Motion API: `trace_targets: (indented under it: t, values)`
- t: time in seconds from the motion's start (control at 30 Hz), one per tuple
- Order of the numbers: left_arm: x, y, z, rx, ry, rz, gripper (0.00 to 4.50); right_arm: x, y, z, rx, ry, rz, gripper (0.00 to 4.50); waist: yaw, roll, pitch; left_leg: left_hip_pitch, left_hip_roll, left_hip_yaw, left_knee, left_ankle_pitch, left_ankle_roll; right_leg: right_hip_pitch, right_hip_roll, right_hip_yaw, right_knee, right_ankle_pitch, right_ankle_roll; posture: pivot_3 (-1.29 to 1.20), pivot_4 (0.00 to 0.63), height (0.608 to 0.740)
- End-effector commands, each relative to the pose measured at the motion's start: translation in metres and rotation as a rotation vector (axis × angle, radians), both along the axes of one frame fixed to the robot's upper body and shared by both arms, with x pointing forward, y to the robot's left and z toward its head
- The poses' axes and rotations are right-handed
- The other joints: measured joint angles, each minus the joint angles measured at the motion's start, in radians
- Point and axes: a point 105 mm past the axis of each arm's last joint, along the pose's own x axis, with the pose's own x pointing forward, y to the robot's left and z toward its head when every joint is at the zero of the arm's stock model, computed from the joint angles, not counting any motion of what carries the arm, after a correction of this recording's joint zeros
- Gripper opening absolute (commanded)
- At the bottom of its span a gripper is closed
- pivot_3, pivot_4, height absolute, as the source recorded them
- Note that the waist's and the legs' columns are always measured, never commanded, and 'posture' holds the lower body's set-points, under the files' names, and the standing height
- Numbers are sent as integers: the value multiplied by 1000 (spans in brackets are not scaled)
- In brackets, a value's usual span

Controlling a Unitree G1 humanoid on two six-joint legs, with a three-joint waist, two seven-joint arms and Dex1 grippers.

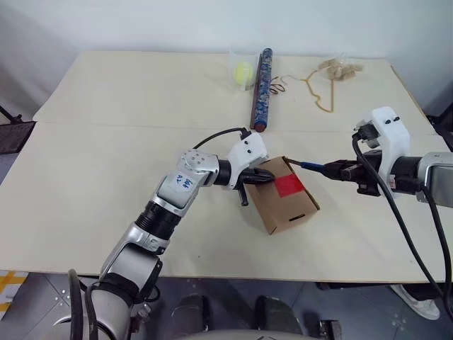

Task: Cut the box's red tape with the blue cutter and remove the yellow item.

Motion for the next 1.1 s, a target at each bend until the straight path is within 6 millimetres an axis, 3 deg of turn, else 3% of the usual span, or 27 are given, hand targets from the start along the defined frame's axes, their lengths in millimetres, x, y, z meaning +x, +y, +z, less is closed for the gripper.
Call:
trace_targets:
  t: [0.03,0.6,1.1]
  values:
    - [-2,4,-17,60,42,13,49,1,-2,9,0,-41,-3,81,0,0,0,0,0,0,0,0,0,0,0,0,0,0,0,0,150,740]
    - [-2,-1,-22,73,55,23,49,-12,9,-3,-14,136,84,81,1,0,0,0,0,-1,1,1,0,0,0,0,1,0,0,0,150,740]
    - [-6,-4,-29,77,66,33,49,-9,-11,-16,-33,249,-17,81,2,0,-3,1,0,-1,1,1,0,1,0,0,2,0,0,0,150,740]
